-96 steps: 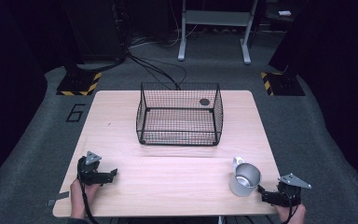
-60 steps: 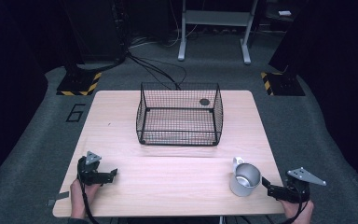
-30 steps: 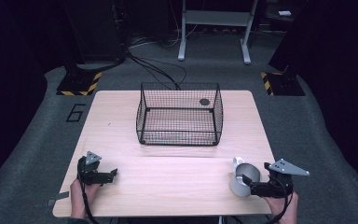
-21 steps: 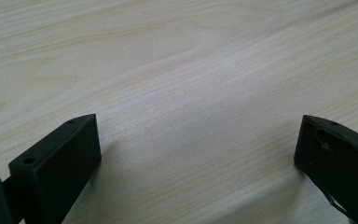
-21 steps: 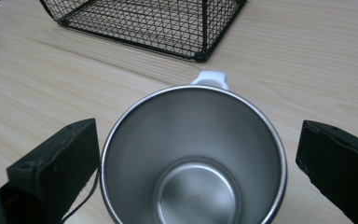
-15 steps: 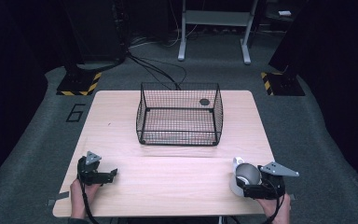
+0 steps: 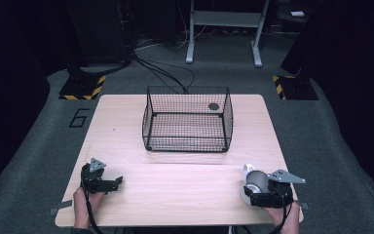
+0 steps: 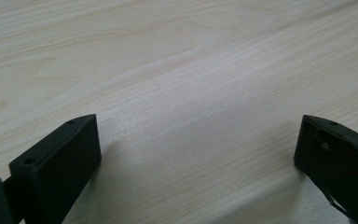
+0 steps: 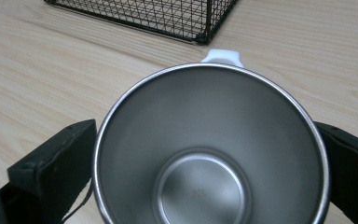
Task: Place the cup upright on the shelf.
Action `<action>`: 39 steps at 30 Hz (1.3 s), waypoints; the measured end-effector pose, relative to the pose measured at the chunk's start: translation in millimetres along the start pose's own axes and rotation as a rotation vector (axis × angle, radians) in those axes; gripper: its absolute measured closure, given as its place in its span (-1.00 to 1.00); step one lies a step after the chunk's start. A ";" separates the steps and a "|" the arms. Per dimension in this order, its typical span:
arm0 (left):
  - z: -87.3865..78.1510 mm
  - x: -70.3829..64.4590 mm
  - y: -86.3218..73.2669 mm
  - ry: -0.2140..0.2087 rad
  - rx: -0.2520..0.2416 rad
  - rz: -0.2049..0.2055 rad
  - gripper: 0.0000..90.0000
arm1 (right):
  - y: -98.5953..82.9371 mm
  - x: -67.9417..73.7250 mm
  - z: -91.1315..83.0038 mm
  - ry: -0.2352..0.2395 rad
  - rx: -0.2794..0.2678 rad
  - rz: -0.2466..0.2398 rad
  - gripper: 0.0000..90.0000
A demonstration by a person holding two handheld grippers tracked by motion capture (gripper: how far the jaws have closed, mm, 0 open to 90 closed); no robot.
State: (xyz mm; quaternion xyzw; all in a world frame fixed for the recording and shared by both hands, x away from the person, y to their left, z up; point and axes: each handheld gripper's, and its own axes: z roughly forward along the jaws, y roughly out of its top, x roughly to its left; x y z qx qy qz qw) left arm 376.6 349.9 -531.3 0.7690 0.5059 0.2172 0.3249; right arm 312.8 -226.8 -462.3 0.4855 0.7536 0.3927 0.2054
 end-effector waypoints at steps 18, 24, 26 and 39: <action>0.0 0.1 0.0 0.000 0.001 0.001 -0.99 | -0.1 0.8 1.9 -0.020 -0.008 -0.024 -0.88; 0.0 0.3 0.1 -0.001 0.001 0.000 -0.99 | 11.8 2.8 -2.3 -0.010 -0.026 -0.039 -0.87; 0.0 0.3 0.1 -0.001 0.002 0.000 -0.99 | 17.1 4.0 -3.3 -0.005 -0.035 -0.043 -0.87; -0.4 1.0 0.4 -0.003 0.011 0.011 -1.00 | 46.9 12.5 0.5 0.060 -0.072 -0.080 -0.87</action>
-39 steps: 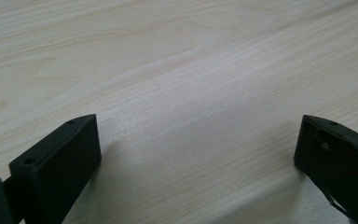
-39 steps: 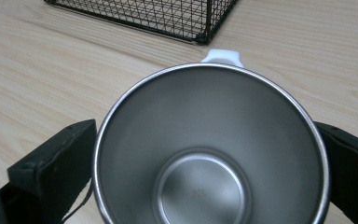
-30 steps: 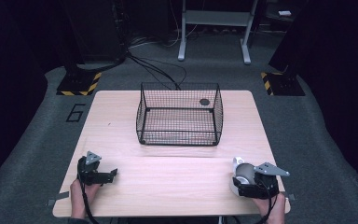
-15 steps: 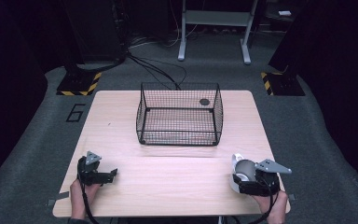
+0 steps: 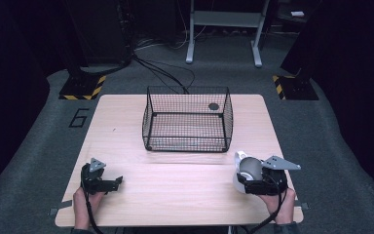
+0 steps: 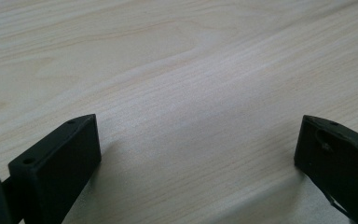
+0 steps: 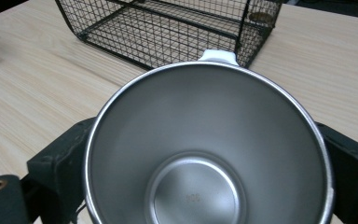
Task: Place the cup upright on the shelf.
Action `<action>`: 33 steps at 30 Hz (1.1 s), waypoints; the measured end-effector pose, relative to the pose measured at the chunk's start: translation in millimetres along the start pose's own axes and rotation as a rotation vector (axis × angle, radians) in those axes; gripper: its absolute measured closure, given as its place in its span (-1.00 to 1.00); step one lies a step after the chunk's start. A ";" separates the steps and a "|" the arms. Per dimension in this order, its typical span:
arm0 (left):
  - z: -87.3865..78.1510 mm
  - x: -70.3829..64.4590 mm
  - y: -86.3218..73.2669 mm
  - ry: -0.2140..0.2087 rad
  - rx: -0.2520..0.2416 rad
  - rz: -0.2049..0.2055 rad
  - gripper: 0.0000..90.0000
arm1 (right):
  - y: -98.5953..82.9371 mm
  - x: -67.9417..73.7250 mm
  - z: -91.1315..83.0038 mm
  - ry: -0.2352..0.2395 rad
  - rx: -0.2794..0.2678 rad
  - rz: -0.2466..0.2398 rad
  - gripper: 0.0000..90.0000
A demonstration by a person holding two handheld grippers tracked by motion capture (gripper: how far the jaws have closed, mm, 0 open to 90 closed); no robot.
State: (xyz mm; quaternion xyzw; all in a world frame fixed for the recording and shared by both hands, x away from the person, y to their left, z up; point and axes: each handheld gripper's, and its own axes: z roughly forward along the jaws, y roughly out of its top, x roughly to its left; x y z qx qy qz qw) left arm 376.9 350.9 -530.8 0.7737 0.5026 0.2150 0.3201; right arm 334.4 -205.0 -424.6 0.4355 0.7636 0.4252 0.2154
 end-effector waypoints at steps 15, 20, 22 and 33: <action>0.5 -0.3 -0.1 0.001 -0.007 -0.004 -0.99 | 37.3 11.6 21.6 0.079 -0.022 -0.056 -0.87; 1.1 -0.7 -0.5 0.007 -0.013 -0.005 -0.99 | 45.7 14.9 25.1 0.102 -0.020 -0.057 -0.87; 0.2 -0.2 -0.1 0.000 -0.002 -0.001 -0.99 | 49.9 15.1 28.3 0.117 -0.015 -0.065 -0.87; 0.6 -0.7 0.0 0.003 -0.008 -0.010 -0.99 | 85.6 21.9 42.9 0.179 -0.039 -0.091 -0.87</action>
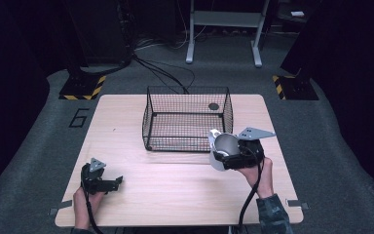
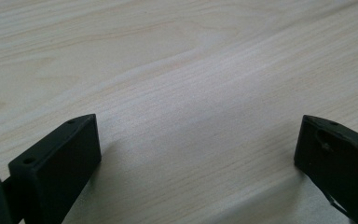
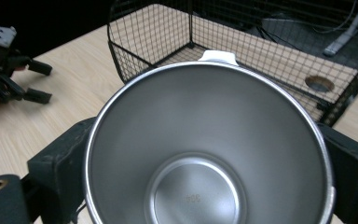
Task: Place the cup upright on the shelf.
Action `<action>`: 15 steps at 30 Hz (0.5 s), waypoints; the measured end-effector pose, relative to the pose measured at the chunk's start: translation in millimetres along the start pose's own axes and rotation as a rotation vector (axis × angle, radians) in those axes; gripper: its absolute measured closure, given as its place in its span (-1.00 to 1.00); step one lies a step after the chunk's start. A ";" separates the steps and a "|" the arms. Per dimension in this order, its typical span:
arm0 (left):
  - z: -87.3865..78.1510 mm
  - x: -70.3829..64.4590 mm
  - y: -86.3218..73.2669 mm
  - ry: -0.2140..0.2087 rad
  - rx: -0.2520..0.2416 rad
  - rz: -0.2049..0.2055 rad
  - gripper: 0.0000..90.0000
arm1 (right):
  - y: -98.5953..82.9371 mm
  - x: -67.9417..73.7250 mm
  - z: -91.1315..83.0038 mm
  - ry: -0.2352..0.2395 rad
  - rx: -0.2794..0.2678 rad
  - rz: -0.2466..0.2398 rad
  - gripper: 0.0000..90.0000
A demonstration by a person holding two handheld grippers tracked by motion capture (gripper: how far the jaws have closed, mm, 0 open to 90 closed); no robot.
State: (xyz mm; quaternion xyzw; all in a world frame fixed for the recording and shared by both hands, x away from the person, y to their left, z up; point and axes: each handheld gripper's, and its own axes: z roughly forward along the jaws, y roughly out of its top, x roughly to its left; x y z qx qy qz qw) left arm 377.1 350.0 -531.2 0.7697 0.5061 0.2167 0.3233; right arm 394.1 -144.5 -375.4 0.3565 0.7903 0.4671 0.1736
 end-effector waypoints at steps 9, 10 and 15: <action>0.7 -0.3 -0.4 0.004 -0.010 -0.003 -0.99 | 31.0 1.5 12.3 0.036 -0.015 -0.020 -0.87; 0.7 -0.3 -0.4 0.004 -0.010 -0.003 -0.99 | 33.5 1.4 13.2 0.038 -0.015 -0.022 -0.87; 0.0 0.0 0.0 -0.001 0.000 -0.001 -0.99 | 50.3 2.3 19.7 0.040 -0.013 -0.038 -0.87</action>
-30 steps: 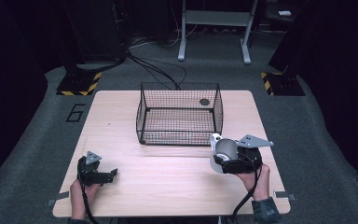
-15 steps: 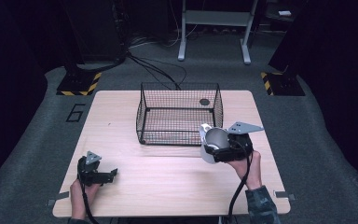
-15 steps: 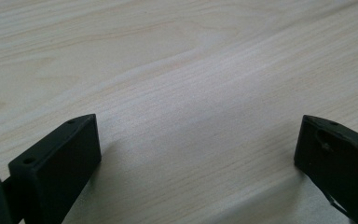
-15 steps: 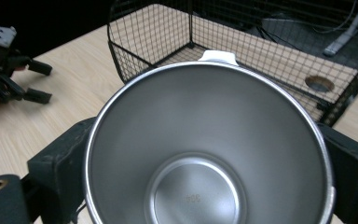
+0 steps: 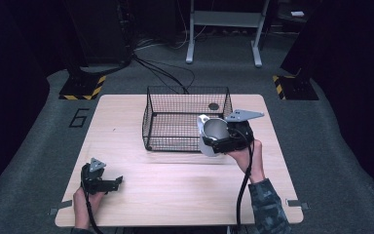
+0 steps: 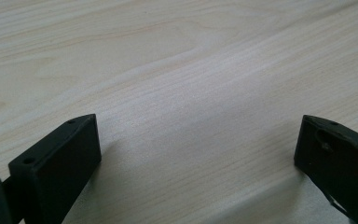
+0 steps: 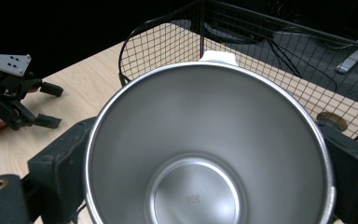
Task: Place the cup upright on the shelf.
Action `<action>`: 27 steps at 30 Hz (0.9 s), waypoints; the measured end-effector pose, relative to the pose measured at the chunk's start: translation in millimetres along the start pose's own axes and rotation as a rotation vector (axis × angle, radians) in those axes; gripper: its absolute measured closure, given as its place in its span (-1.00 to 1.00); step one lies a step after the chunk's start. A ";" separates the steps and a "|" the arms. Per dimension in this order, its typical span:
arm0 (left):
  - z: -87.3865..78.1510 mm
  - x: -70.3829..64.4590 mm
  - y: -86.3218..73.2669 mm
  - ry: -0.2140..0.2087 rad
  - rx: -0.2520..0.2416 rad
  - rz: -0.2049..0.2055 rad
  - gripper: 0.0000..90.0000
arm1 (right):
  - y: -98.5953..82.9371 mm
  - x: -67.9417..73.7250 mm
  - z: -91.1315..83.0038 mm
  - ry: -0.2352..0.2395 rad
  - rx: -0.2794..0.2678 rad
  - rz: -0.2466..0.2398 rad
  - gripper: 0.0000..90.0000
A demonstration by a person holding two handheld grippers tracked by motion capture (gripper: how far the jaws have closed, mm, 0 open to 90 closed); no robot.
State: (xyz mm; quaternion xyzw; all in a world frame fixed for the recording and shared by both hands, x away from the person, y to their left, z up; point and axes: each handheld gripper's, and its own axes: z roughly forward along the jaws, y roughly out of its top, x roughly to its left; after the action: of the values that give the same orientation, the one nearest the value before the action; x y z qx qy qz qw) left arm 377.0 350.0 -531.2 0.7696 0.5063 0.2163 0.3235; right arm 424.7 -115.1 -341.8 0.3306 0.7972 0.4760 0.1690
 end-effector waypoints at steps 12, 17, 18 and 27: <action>0.3 -0.1 -0.1 0.003 -0.004 0.000 -0.99 | 26.8 -4.7 20.1 0.004 0.018 -0.020 -0.87; -0.5 0.7 0.1 0.000 0.008 0.010 -0.99 | 36.4 -7.9 28.2 -0.001 0.026 -0.023 -0.87; -0.5 0.7 0.1 0.000 0.008 0.010 -0.99 | 37.9 -8.2 29.2 0.000 0.028 -0.018 -0.87; -0.5 0.7 0.1 -0.001 0.008 0.010 -0.99 | 48.3 -11.8 35.8 -0.008 0.035 -0.019 -0.87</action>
State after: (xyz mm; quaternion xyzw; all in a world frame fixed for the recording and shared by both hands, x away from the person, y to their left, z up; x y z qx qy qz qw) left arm 377.0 350.8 -530.7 0.7736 0.5030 0.2155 0.3196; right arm 471.8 -84.2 -317.8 0.3279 0.8079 0.4590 0.1706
